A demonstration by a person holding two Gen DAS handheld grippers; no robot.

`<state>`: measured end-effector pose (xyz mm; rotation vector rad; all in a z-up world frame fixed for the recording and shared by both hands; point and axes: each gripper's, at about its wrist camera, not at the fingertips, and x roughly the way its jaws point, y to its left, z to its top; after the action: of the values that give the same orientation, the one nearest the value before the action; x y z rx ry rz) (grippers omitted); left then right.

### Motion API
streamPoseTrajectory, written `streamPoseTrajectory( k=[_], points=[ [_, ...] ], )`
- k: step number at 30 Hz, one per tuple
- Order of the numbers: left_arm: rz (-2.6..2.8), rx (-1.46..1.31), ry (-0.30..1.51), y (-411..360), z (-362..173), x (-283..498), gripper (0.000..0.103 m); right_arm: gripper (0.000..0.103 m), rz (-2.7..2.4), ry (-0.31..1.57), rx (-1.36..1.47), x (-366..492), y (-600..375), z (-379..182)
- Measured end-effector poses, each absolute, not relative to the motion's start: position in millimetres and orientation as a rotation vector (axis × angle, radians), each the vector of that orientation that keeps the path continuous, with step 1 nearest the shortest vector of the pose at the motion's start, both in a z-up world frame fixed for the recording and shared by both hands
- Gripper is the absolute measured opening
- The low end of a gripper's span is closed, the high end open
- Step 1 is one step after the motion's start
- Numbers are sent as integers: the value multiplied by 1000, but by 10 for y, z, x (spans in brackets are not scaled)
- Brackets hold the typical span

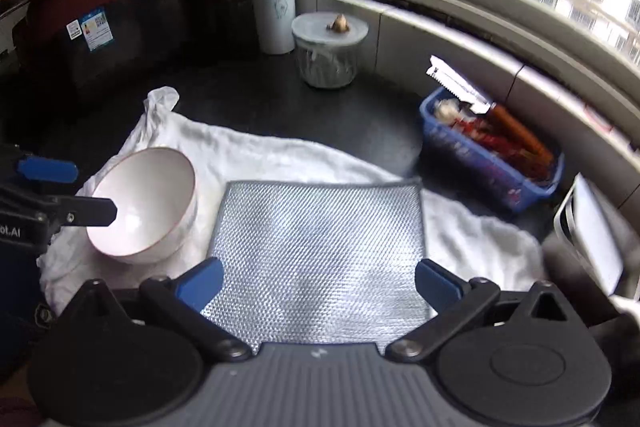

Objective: Clean bowl
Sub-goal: 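Grasp the grey mesh pad edge with the right gripper and lift it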

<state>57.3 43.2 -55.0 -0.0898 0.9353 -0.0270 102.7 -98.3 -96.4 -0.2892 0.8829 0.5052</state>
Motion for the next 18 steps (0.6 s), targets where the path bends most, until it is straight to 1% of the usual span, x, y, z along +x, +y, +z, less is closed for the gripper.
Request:
streamPoseTrajectory(
  k=[1, 2, 3, 4, 5, 10, 14, 15, 16, 18],
  points=[
    [-19, -89, 938, 451, -562, 594, 83, 91, 504, 884, -295, 1036, -976, -1038],
    [-17, -97, 942, 463, -577, 616, 83, 84, 498, 899, -302, 1078, -980, -1113],
    [-15, -105, 946, 474, -591, 638, 83, 79, 490, 919, -311, 1128, -987, -1188],
    [-14, -111, 951, 480, -607, 659, 83, 77, 496, 931, -310, 1156, -995, -1228],
    [-17, -113, 958, 471, -623, 676, 83, 75, 505, 941, -307, 1179, -1005, -1259],
    [-31, -127, 988, 414, -697, 737, 83, 75, 550, 992, -290, 1295, -1051, -1414],
    [-34, -143, 1008, 380, -744, 773, 83, 75, 591, 1000, -334, 1320, -966, -1509],
    [-32, -145, 1009, 378, -746, 775, 83, 70, 603, 992, -358, 1310, -940, -1514],
    [-31, -147, 1011, 375, -748, 776, 83, 68, 615, 985, -378, 1300, -919, -1515],
    [-28, -149, 1015, 367, -753, 787, 83, 57, 630, 975, -401, 1294, -903, -1508]
  ],
)
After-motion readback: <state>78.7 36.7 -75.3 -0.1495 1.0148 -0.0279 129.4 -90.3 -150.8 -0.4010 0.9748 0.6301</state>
